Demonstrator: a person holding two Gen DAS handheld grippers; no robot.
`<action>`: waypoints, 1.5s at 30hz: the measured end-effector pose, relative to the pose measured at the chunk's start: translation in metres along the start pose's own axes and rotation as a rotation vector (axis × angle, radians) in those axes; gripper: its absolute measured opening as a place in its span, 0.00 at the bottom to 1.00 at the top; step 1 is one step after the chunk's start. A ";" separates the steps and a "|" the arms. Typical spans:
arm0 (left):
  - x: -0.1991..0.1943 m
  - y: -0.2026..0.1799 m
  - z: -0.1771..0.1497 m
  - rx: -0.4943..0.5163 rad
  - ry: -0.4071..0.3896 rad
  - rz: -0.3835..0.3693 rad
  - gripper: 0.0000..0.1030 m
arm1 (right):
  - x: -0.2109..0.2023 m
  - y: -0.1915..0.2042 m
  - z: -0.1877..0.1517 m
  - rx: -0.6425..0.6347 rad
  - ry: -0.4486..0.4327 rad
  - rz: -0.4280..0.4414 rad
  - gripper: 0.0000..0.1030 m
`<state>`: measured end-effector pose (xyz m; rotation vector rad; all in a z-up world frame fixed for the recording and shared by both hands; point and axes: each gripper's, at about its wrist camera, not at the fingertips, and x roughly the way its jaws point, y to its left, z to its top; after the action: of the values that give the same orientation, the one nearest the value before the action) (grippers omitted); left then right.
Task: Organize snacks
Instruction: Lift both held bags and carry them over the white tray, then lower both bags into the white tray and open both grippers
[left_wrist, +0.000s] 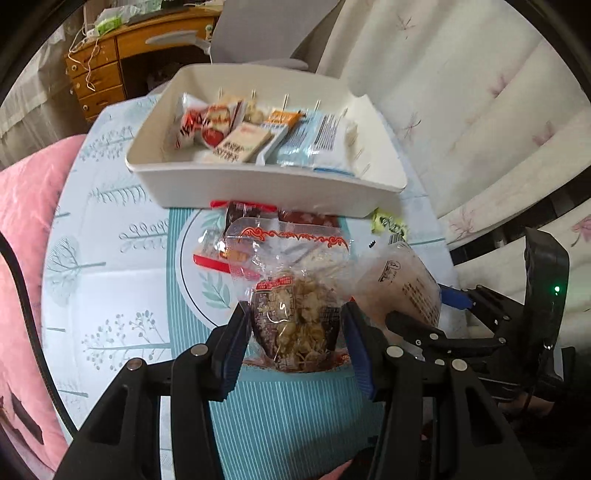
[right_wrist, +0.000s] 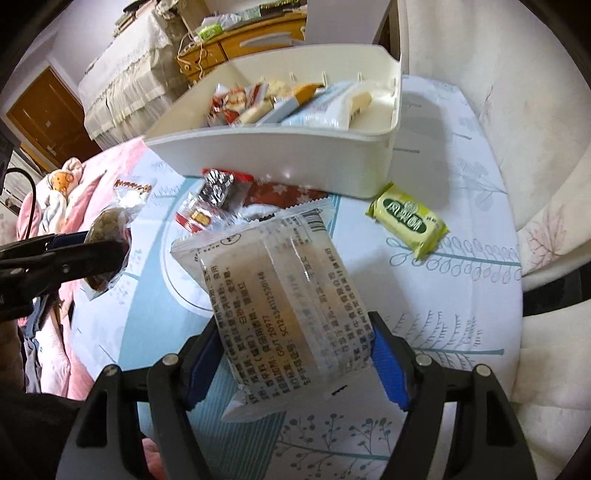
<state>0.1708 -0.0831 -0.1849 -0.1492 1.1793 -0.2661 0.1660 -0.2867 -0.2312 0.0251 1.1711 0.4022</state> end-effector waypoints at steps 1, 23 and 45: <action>-0.003 -0.001 0.002 -0.003 -0.002 0.000 0.47 | -0.005 -0.001 0.002 0.008 -0.010 0.007 0.72; -0.036 0.019 0.100 -0.059 -0.015 0.059 0.47 | -0.053 0.000 0.104 0.101 -0.226 0.117 0.73; 0.050 0.082 0.172 -0.156 0.008 -0.043 0.69 | 0.007 -0.044 0.161 0.368 -0.270 0.081 0.81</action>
<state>0.3584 -0.0223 -0.1851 -0.3104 1.2061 -0.2126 0.3255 -0.2952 -0.1834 0.4355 0.9646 0.2399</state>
